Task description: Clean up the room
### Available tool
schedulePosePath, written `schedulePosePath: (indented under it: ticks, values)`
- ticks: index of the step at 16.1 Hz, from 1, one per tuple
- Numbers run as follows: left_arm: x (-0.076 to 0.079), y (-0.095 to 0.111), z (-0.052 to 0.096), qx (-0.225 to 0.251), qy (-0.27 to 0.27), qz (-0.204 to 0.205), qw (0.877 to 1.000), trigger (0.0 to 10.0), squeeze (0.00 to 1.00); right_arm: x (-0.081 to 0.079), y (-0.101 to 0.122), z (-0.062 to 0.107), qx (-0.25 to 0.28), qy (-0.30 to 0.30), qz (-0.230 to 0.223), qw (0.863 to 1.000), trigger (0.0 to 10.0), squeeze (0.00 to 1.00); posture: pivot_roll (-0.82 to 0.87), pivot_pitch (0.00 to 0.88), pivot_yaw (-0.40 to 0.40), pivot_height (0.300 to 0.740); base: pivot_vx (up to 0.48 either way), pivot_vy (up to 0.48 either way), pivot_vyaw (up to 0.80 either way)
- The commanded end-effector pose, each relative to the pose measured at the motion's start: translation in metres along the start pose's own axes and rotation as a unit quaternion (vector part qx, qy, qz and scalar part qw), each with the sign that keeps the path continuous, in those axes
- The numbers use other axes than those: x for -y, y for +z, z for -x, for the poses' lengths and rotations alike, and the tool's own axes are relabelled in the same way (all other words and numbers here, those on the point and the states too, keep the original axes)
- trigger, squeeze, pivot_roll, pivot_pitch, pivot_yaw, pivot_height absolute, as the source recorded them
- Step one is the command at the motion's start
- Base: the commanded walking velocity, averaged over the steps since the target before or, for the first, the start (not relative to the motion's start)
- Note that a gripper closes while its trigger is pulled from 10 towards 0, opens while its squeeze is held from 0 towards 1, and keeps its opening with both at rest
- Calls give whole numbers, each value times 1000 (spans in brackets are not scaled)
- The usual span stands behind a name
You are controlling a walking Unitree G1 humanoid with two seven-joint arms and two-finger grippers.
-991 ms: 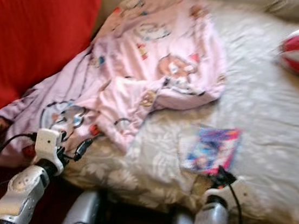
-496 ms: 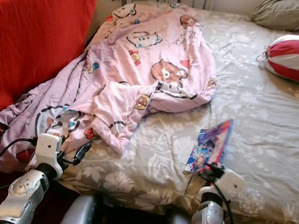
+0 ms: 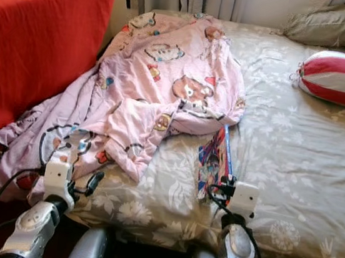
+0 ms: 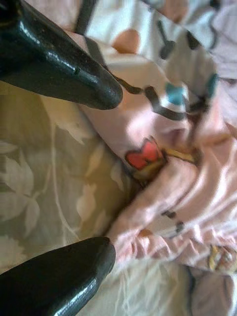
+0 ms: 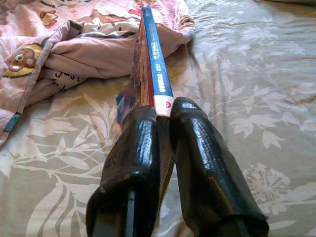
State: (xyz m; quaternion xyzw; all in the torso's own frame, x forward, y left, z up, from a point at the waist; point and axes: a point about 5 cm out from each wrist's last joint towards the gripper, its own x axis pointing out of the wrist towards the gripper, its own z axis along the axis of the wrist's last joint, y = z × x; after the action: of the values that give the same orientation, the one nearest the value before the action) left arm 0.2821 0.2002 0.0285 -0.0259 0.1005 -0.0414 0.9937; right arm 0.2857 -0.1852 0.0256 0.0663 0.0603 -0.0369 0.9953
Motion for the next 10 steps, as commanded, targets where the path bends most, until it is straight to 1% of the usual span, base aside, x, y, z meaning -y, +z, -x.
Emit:
schedulePosePath:
  ticks: [1,2,5,6,7,8,10]
  values:
    - [-4,-3,0,-8,11,1,1000,10000,0,1,12,-4,26,-2,5,1000,10000,0,48,32,-21,646,0,0,0]
    - [-5,-4,0,-11,13,0,1000,10000,0,1,13,-5,25,-1,7,1000,10000,0,48,31,-21,651,0,0,0]
    - [-11,-19,2,-52,30,16,998,10000,0,-4,11,-5,20,3,7,1000,10000,0,44,21,-20,681,0,0,0]
    - [-15,-26,5,-71,41,28,996,10000,0,-3,9,-3,17,0,0,1000,10000,0,40,21,-21,696,0,0,0]
    - [-15,-28,5,-75,44,31,996,10000,0,-3,8,-3,17,-1,-2,1000,10000,0,40,21,-21,701,0,0,0]
    - [-17,-35,8,-95,50,30,994,10000,0,0,6,0,17,-3,-4,1000,10000,0,36,20,-25,711,0,0,0]
    - [-18,-41,11,-109,56,33,992,10000,0,1,5,2,17,-4,-8,1000,10000,0,35,18,-26,721,0,0,0]
